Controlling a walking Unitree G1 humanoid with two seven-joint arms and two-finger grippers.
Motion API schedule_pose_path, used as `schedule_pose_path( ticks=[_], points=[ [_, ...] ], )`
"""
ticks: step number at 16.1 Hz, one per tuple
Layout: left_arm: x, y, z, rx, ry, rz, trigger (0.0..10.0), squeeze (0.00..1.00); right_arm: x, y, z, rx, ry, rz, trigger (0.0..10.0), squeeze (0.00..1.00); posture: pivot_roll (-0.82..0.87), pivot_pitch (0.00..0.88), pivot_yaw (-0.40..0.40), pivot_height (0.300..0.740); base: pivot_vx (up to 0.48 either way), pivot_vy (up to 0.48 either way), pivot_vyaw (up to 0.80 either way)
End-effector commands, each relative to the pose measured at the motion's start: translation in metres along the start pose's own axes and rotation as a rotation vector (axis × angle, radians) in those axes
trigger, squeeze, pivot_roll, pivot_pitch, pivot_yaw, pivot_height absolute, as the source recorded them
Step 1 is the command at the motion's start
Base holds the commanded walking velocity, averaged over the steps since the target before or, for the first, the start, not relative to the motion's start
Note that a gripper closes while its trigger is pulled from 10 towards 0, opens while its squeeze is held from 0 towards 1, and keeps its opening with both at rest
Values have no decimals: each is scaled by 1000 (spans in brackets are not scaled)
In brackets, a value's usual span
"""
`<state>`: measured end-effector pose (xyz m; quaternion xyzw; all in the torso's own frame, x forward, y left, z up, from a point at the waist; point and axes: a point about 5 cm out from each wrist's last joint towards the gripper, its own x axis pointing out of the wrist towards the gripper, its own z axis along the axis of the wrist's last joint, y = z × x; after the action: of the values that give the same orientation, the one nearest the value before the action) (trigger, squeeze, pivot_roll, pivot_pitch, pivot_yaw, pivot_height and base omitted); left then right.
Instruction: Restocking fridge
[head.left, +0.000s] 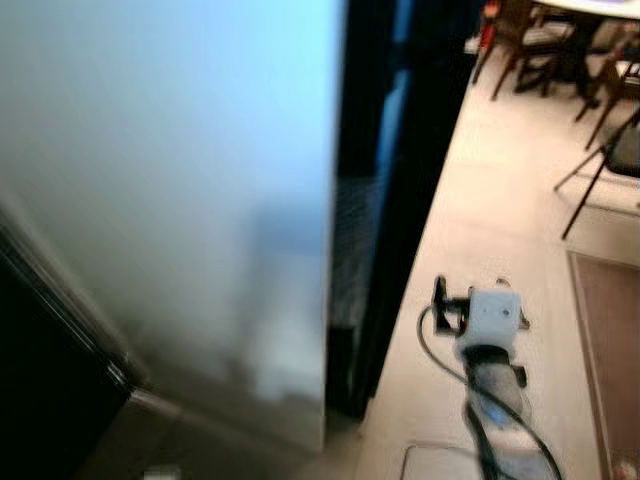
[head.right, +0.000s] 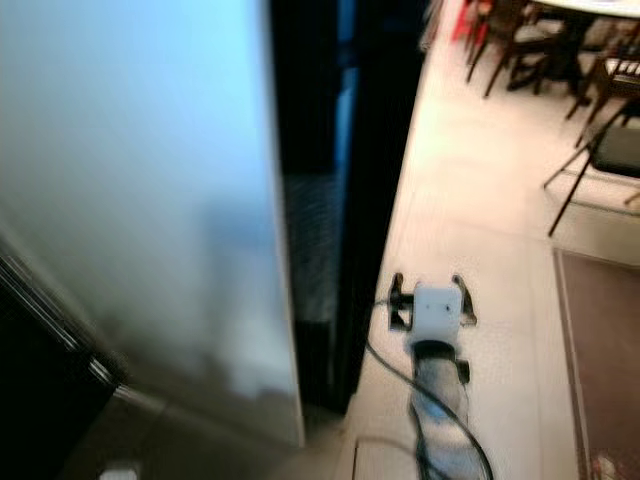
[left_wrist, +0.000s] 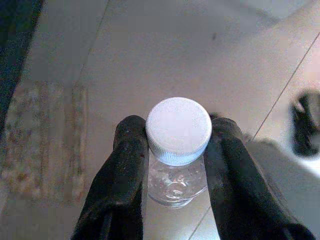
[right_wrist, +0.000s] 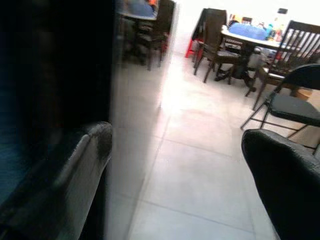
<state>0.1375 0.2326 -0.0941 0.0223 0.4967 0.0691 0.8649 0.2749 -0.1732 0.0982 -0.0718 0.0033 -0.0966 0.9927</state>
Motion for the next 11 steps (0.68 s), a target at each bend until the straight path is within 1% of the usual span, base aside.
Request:
schedule_pose_path(
  ticks=[1, 2, 6, 8, 10, 11],
  points=[
    [-2, 9, -8, 17, 26, 19, 10000, 0, 1, 6, 5, 20, -12, 12, 10000, 0, -208, 0, 3, 740, 322, 0, 0],
    [-2, 9, -8, 20, 26, 21, 10000, 0, 1, 6, 5, 21, -11, 15, 10000, 0, -208, 0, 3, 740, 274, 0, 0],
    [-2, 10, -7, 19, 19, 22, 10000, 0, -3, 12, 3, 22, 4, 50, 10000, 0, -205, 0, 4, 740, 0, 0, 0],
    [-3, 11, -8, 28, 24, 23, 10000, 0, -11, 16, -5, 11, 66, 84, 10000, 0, -202, 0, 3, 740, 0, 0, 0],
    [-3, 11, -8, 27, 24, 24, 10000, 0, -14, 19, -4, 13, 78, 103, 10000, 0, -203, 0, 3, 740, 0, 0, 0],
    [-3, 11, -8, 28, 24, 25, 10000, 0, -16, 24, -2, 13, 89, 126, 10000, 0, -203, 0, 3, 740, 0, 0, 0]
  ],
)
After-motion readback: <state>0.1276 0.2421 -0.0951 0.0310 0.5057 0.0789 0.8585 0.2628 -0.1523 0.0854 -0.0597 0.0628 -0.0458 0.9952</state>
